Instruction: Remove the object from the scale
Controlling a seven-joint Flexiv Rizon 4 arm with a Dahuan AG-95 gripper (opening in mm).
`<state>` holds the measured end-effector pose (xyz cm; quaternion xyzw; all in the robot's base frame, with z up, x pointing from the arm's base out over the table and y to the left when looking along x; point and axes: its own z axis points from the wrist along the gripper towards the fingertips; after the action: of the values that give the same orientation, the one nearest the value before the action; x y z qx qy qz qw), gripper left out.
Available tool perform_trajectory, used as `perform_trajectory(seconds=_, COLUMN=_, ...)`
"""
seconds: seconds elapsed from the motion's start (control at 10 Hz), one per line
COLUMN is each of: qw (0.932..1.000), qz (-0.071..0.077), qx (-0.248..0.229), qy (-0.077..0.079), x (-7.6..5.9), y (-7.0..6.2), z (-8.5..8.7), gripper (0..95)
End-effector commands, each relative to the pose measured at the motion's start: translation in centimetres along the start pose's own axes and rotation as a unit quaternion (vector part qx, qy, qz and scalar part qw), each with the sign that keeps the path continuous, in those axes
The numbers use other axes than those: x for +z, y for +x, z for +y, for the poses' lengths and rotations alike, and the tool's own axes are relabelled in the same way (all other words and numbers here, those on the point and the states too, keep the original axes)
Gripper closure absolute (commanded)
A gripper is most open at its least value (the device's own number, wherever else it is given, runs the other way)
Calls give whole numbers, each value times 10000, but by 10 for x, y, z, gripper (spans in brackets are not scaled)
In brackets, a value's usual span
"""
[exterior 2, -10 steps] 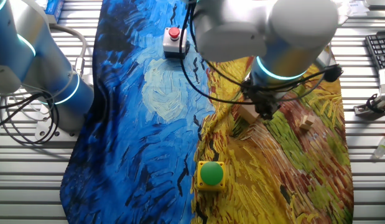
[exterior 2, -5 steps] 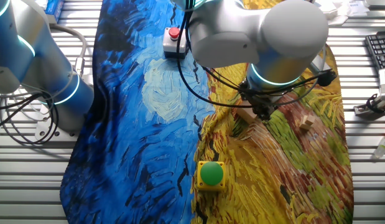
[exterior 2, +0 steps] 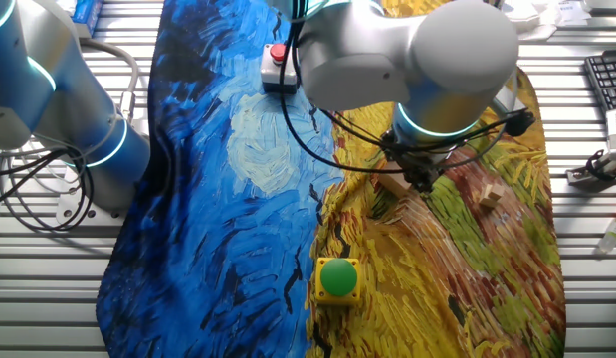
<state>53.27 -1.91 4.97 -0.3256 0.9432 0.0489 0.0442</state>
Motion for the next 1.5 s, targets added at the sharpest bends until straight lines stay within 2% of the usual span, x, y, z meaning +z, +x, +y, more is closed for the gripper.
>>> perform_trajectory(seconds=0.1, qw=10000, qz=21, qx=-43, qy=-25, x=0, y=-1, z=0, gripper=760)
perform_trajectory(seconds=0.2, qw=10000, qz=25, qx=-55, qy=-28, x=0, y=-1, z=0, gripper=760)
perform_trajectory(seconds=0.4, qw=9999, qz=57, qx=-131, qy=-57, x=1, y=-1, z=0, gripper=380)
perform_trajectory(seconds=0.5, qw=9998, qz=65, qx=-159, qy=-62, x=1, y=-1, z=0, gripper=380)
perform_trajectory(seconds=0.6, qw=9998, qz=73, qx=-198, qy=-69, x=1, y=-1, z=0, gripper=190)
perform_trajectory(seconds=0.8, qw=9996, qz=92, qx=-258, qy=-89, x=1, y=-1, z=0, gripper=190)
perform_trajectory(seconds=0.9, qw=9996, qz=100, qx=-266, qy=-95, x=1, y=-1, z=0, gripper=0)
perform_trajectory(seconds=1.1, qw=9996, qz=97, qx=-242, qy=-105, x=1, y=-1, z=0, gripper=0)
perform_trajectory(seconds=1.2, qw=9997, qz=96, qx=-208, qy=-107, x=-4, y=-2, z=-2, gripper=0)
perform_trajectory(seconds=1.3, qw=9997, qz=115, qx=-215, qy=-93, x=-12, y=-3, z=-4, gripper=0)
perform_trajectory(seconds=1.5, qw=9996, qz=200, qx=-195, qy=-51, x=-36, y=-6, z=-9, gripper=0)
